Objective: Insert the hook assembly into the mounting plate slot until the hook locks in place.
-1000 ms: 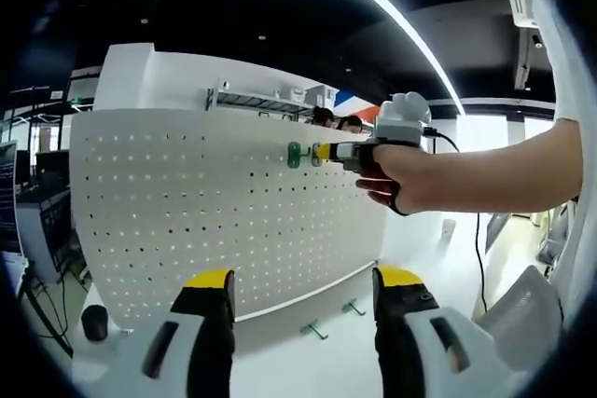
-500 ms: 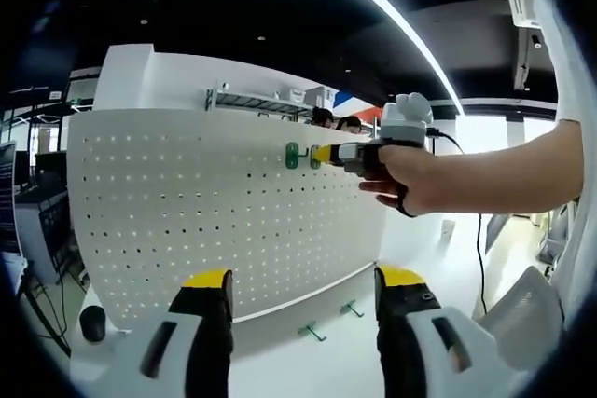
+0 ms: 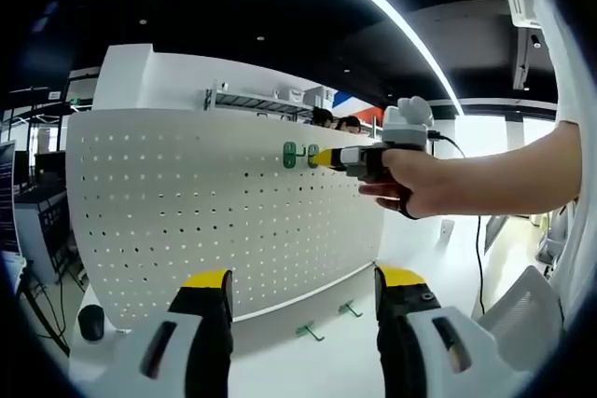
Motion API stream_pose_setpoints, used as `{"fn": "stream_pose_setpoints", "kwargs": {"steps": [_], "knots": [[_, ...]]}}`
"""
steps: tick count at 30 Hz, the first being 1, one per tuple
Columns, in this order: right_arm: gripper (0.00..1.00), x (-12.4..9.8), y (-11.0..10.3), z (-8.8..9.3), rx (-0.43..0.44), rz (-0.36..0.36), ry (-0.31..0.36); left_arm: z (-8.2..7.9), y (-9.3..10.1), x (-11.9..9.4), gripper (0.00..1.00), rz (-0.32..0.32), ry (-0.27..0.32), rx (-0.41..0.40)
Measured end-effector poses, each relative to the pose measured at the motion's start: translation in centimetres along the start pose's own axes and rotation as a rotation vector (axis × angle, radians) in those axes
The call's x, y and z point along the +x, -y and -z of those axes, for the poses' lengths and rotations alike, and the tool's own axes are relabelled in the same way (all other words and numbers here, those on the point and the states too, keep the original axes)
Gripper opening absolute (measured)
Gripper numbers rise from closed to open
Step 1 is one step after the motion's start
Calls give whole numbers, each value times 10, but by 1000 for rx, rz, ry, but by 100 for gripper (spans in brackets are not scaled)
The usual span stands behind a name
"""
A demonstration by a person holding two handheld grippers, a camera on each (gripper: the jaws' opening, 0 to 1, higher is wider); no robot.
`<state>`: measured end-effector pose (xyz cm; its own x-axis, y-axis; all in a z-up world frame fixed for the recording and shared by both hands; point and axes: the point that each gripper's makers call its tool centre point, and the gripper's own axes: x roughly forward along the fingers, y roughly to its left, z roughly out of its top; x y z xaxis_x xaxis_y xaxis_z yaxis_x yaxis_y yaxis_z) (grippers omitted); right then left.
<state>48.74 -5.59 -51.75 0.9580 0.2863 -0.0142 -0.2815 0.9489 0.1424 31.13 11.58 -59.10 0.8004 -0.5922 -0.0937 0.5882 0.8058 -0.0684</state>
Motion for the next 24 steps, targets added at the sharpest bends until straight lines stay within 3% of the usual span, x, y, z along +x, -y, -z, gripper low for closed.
{"fn": "stream_pose_setpoints", "kwargs": {"steps": [12, 24], "knots": [[22, -13, -8, 3, -89, -131, -25, 2, 1, 2, 63, 2, -3, -9], [23, -22, -9, 8, -108, -178, -29, 2, 5, 5, 63, 14, -2, -6]]}}
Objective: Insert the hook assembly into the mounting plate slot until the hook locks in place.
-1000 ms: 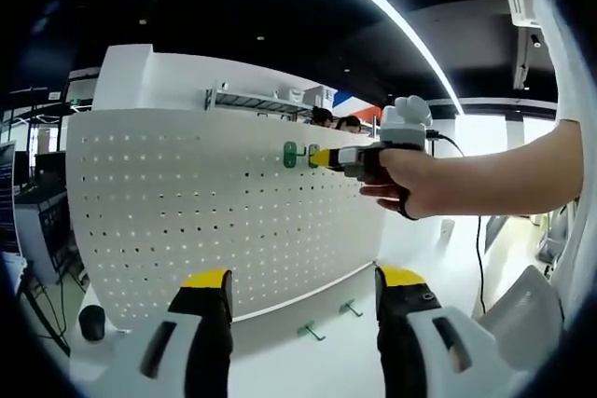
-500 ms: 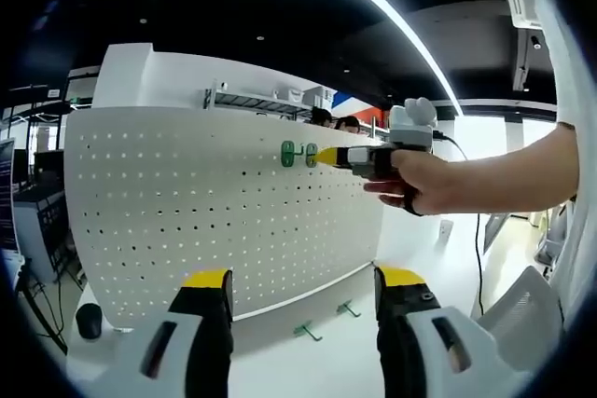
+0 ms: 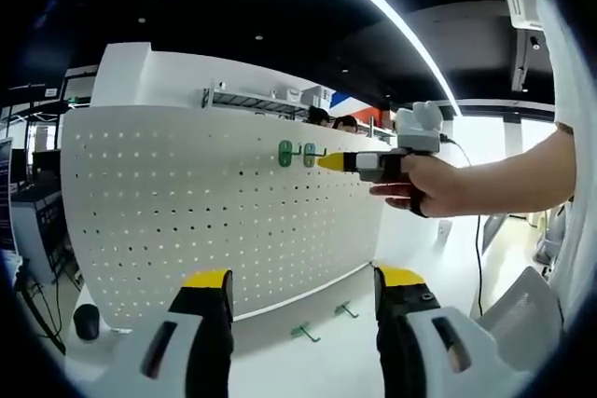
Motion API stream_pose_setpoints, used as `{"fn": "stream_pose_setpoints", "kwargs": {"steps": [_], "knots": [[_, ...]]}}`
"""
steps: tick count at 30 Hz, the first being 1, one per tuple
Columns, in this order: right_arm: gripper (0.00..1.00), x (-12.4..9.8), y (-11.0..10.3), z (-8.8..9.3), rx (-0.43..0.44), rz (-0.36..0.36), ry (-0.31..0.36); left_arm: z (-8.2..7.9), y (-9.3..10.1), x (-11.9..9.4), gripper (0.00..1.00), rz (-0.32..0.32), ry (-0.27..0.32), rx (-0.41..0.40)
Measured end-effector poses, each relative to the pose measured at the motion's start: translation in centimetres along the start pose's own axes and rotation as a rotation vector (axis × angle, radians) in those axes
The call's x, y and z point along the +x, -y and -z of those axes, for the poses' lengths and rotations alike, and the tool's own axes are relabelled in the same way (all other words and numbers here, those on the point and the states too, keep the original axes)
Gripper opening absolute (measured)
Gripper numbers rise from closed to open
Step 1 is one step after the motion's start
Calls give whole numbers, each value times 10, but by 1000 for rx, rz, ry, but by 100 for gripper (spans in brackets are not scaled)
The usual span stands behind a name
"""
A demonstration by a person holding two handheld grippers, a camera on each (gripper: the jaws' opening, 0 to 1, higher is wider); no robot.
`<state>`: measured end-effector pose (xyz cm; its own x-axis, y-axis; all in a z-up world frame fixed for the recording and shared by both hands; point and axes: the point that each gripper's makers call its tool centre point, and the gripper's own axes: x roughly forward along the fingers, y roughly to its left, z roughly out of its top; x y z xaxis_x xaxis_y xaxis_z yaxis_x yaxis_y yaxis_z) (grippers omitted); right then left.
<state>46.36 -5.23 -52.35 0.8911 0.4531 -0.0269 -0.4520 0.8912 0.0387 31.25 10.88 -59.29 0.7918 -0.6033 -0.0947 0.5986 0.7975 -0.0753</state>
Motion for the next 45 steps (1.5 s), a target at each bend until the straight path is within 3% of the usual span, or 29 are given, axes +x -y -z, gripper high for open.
{"fn": "stream_pose_setpoints", "kwargs": {"steps": [28, 33, 45], "knots": [[33, -66, -10, 22, 4, -132, 16, 4, 3, 2, 65, 22, -10, -23], [36, -78, -6, 30, 53, -136, 29, 4, 4, 4, 65, 23, -8, -34], [40, -101, -6, 36, 40, -130, 28, 6, 11, 4, 66, 40, -18, -18]]}}
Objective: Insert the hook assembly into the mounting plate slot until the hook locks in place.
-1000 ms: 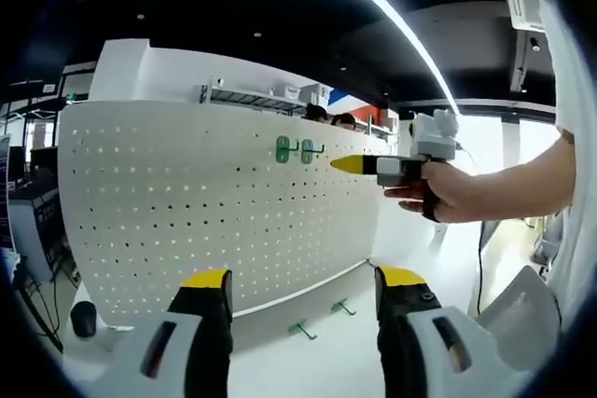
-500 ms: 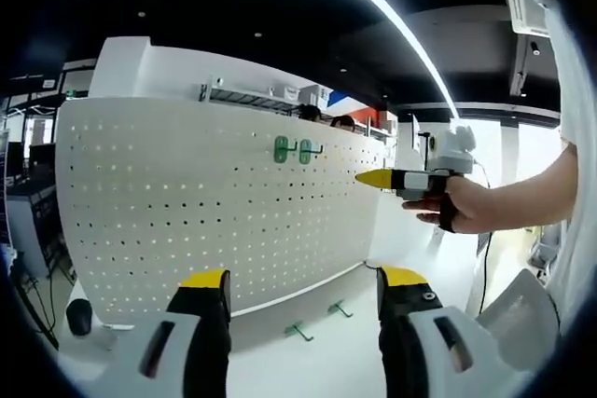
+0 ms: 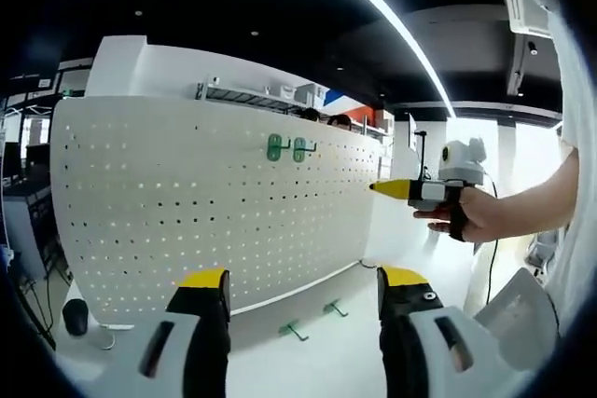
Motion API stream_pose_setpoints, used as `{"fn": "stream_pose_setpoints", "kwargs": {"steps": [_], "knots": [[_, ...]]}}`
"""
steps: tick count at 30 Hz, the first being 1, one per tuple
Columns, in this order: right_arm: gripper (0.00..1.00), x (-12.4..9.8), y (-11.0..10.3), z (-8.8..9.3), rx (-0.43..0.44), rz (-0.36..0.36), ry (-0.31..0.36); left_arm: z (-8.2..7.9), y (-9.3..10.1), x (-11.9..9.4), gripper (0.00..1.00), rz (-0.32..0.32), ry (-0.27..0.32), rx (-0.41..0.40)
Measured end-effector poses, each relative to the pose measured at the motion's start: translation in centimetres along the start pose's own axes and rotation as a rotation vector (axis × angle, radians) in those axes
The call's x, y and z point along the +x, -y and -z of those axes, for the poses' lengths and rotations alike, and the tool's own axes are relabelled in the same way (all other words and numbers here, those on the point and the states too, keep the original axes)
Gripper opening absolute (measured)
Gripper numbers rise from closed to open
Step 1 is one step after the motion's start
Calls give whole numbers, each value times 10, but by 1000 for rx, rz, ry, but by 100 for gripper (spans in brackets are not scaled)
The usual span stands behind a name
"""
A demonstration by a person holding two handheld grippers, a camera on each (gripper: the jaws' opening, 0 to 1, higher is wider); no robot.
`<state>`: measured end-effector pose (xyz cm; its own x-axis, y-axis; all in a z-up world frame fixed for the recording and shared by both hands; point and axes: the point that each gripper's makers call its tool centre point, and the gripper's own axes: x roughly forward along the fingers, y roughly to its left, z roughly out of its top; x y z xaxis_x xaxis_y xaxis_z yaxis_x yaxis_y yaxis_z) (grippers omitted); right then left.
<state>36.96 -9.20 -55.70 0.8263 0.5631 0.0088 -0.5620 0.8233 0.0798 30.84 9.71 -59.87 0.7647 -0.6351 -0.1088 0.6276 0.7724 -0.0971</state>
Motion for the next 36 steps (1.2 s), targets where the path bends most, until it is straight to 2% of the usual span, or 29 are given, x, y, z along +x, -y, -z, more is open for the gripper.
{"fn": "stream_pose_setpoints", "kwargs": {"steps": [8, 13, 15, 36], "knots": [[42, -17, -6, 8, -15, -7, -1, 1, 4, -3, 67, 7, 11, -6], [46, -30, -7, 11, -4, -11, 30, 2, 3, -7, 67, 2, 15, -4], [46, -34, -6, 16, -8, -5, 13, 3, 4, -9, 68, -1, 18, -4], [49, -75, -15, 41, -10, 7, -11, 15, 9, -24, 72, 8, 12, -21]]}}
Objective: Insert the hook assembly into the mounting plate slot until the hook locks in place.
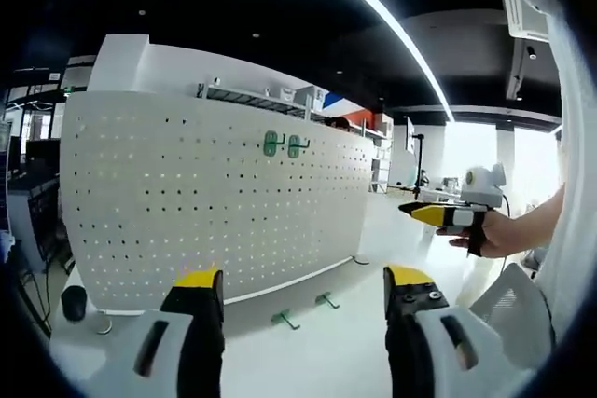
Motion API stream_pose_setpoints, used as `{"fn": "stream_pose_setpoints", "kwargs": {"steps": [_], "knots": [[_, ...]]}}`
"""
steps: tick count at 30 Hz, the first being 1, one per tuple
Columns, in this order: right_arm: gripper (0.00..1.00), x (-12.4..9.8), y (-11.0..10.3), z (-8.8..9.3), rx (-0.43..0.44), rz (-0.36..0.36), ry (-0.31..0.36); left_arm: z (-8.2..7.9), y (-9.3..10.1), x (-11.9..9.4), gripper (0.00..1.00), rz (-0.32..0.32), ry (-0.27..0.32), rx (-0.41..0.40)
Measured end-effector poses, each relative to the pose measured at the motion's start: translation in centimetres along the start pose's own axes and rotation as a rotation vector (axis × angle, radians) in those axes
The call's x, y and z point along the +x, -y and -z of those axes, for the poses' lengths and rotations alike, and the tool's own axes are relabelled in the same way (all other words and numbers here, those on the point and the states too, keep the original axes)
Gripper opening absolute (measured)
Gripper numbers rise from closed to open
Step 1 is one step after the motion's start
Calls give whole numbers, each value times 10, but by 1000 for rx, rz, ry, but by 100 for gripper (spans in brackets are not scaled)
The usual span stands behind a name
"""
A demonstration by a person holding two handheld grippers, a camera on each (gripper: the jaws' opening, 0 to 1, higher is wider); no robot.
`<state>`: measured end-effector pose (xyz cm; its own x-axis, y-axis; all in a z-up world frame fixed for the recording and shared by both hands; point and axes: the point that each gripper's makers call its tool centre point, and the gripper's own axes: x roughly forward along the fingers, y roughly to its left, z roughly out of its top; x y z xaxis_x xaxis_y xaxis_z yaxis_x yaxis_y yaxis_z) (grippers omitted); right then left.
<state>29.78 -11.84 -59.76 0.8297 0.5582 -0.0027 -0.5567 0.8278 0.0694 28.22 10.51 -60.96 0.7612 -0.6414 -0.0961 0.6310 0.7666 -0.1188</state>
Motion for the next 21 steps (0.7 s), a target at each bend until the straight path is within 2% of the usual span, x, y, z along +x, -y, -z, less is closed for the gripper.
{"fn": "stream_pose_setpoints", "kwargs": {"steps": [9, 21], "knots": [[49, -9, 0, 7, 27, 14, -3, 5, -1, -5, 72, -12, -5, -15], [49, -7, 1, 8, 28, 20, -9, 5, 1, -1, 72, -11, -9, -3]]}}
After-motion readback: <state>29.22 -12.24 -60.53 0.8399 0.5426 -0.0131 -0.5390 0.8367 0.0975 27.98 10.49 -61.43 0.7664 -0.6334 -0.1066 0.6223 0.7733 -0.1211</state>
